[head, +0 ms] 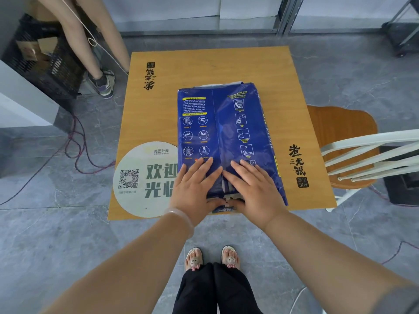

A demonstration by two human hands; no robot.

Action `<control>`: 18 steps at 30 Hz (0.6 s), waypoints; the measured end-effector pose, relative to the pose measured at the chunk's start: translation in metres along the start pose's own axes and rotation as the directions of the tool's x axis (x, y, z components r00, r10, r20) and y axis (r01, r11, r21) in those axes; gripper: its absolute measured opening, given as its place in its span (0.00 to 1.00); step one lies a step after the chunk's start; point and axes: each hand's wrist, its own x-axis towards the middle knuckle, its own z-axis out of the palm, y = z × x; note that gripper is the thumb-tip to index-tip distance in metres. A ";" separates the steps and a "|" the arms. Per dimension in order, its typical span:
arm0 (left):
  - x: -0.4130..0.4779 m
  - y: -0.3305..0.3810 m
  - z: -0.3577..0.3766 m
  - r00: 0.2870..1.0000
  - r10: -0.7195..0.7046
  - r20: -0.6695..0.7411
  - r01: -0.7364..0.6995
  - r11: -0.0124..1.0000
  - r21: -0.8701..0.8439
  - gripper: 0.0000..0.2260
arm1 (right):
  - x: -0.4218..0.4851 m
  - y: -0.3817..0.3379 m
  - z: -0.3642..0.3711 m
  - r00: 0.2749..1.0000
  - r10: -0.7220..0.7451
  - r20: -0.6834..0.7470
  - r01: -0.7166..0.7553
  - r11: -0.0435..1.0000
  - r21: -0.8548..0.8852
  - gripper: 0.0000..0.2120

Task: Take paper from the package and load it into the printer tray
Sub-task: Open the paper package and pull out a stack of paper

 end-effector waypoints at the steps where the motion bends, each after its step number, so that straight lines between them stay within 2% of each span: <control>1: 0.001 0.000 -0.001 1.000 -0.011 -0.003 0.011 1.000 -0.019 0.33 | 0.001 0.001 -0.002 1.000 0.000 -0.009 0.000 1.000 0.010 0.31; 5: 0.006 0.003 -0.010 0.999 -0.038 0.037 0.041 0.994 -0.100 0.27 | 0.007 0.004 -0.015 1.000 0.018 -0.018 -0.016 0.996 0.090 0.26; 11: 0.013 0.011 -0.042 0.988 -0.130 0.087 0.153 0.923 -0.353 0.21 | 0.012 0.006 -0.045 0.984 0.160 -0.078 -0.114 0.902 0.417 0.24; 15: 0.022 0.022 -0.060 0.977 -0.192 0.095 0.213 0.826 -0.522 0.24 | 0.019 0.008 -0.065 0.980 0.097 -0.173 -0.016 0.908 0.420 0.24; 18: 0.023 0.023 -0.059 0.984 -0.161 0.079 0.178 0.816 -0.550 0.20 | 0.019 0.008 -0.063 0.986 0.119 -0.119 -0.067 0.927 0.370 0.14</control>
